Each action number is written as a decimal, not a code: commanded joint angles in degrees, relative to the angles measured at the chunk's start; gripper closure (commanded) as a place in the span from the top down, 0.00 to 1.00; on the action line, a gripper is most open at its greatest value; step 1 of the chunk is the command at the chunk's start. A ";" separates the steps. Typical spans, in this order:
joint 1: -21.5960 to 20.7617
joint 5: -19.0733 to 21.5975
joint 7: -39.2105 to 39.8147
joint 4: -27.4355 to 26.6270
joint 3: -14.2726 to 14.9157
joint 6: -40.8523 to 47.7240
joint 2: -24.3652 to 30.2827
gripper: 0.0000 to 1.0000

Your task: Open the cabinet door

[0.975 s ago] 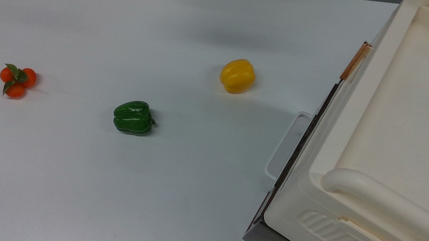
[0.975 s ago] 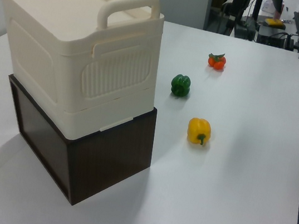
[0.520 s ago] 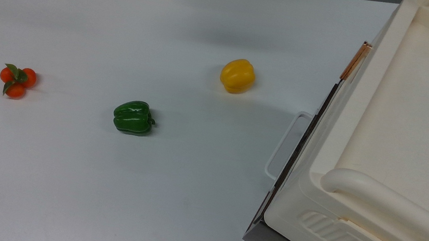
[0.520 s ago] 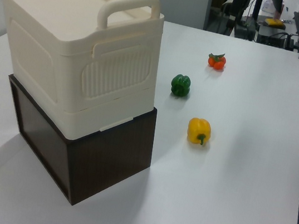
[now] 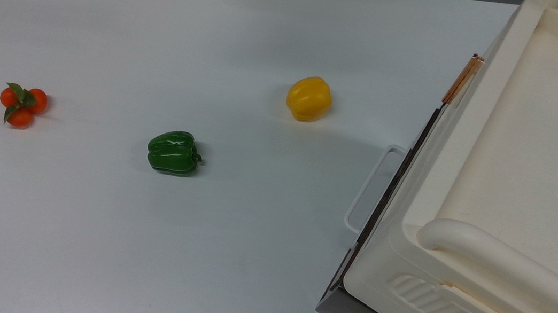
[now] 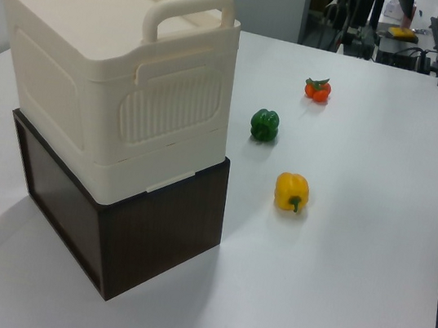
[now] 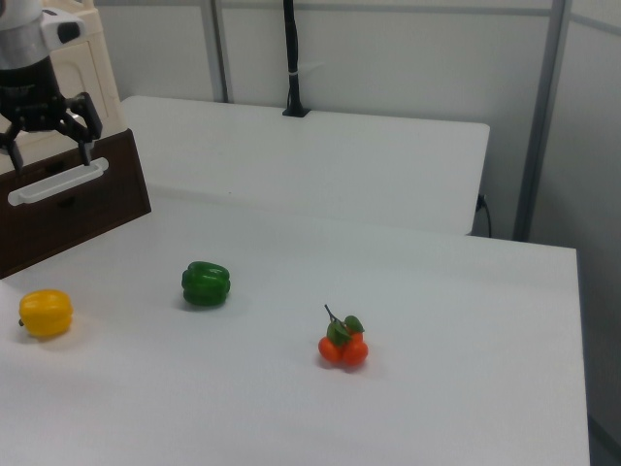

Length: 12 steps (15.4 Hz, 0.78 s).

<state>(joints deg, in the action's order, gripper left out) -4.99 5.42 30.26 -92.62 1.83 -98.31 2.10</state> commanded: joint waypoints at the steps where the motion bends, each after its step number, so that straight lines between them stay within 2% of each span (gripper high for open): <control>1: -0.02 0.64 7.53 -0.63 -2.96 -1.09 0.37 0.86; 3: 1.20 2.48 7.62 0.94 -6.38 -1.10 0.10 0.75; 4: 1.91 2.66 7.36 1.21 -8.14 -1.27 -0.51 0.61; 6: 2.35 3.02 7.71 1.39 -10.25 -1.45 -1.22 0.54; 8: 2.44 3.28 7.63 2.52 -12.97 -2.32 -2.09 0.38; 11: 2.44 4.85 7.18 3.41 -14.21 -4.34 -3.23 0.37; 12: 2.44 6.08 7.01 3.58 -14.31 -5.83 -3.50 0.33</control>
<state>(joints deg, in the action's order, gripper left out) -3.72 8.43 35.98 -90.75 -11.09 -101.11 0.23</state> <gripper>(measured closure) 0.626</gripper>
